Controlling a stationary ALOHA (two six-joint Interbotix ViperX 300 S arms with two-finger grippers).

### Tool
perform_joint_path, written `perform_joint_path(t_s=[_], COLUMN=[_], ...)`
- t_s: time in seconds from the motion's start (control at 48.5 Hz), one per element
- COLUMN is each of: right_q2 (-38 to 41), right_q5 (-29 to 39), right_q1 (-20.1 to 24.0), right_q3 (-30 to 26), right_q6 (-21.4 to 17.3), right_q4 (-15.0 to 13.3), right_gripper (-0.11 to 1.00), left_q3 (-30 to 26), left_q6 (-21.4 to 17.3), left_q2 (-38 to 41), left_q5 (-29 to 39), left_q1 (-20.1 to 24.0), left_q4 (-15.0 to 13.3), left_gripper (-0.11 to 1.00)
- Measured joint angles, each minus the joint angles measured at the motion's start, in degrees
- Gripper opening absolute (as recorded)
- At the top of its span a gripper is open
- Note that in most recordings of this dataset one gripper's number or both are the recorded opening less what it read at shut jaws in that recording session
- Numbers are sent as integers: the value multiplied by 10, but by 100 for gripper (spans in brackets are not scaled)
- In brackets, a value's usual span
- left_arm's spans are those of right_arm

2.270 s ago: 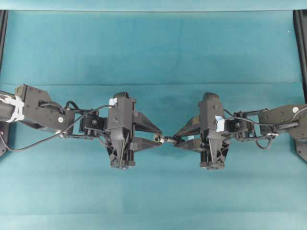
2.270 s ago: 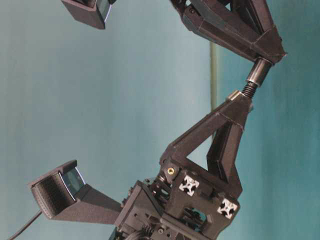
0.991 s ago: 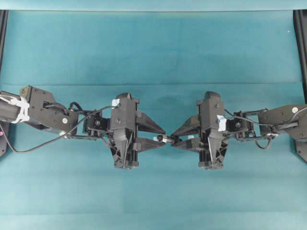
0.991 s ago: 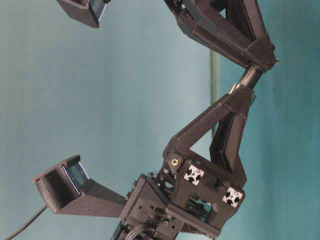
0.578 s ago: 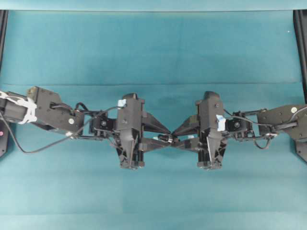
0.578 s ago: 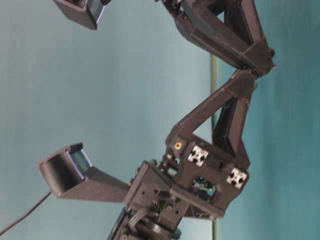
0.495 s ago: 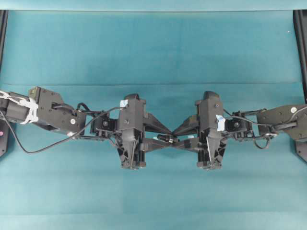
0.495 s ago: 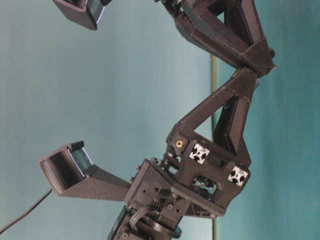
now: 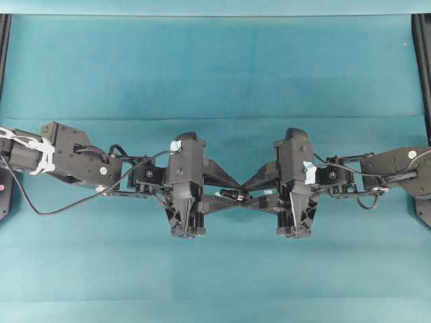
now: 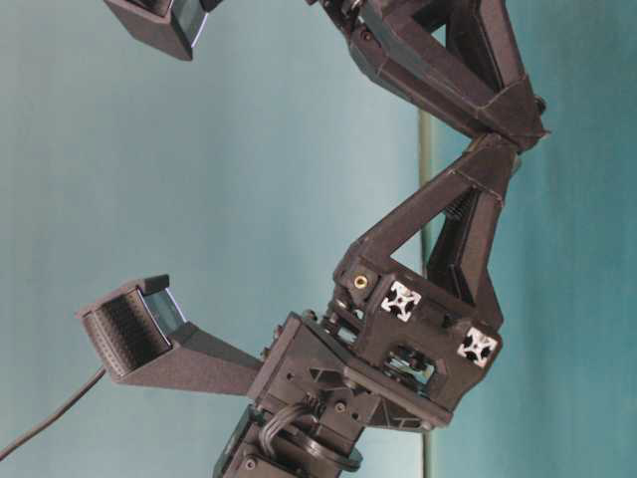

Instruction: Insert the washer onto the shaft with both hands.

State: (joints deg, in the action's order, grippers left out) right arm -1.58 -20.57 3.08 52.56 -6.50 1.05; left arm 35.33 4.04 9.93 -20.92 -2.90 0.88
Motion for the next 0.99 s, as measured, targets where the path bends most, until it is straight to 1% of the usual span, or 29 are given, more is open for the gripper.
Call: perform_joint_path(t_s=[0.248, 0.454, 0.495, 0.619, 0.66, 0.681, 0.702, 0.805, 0.991], right_q2=[0, 0, 0, 1, 0, 1, 1, 1, 1], right_q5=[4, 6, 5, 5, 6, 5, 6, 6, 12], right_q1=[0, 0, 0, -4, -4, -4, -4, -4, -4], right_q3=[-1, 0, 0, -1, -1, -1, -1, -1, -1], right_q6=[0, 0, 0, 0, 0, 1, 0, 0, 0], right_q4=[1, 0, 1, 0, 1, 1, 1, 1, 0], right_gripper=[0, 0, 0, 0, 0, 0, 0, 0, 0], left_q3=[-4, -12, -13, -15, -16, -16, -16, -16, -16], left_q6=[0, 8, 9, 10, 10, 10, 10, 10, 10], left_q2=[0, 4, 4, 4, 4, 4, 4, 4, 4], left_q5=[14, 25, 25, 25, 25, 25, 25, 25, 26], left_q1=[0, 0, 0, -3, -3, -3, -3, -3, -3], left_q4=[-1, 0, 0, -1, 0, -1, 0, -1, -1], left_gripper=[36, 37, 41, 76, 85, 88, 89, 87, 86])
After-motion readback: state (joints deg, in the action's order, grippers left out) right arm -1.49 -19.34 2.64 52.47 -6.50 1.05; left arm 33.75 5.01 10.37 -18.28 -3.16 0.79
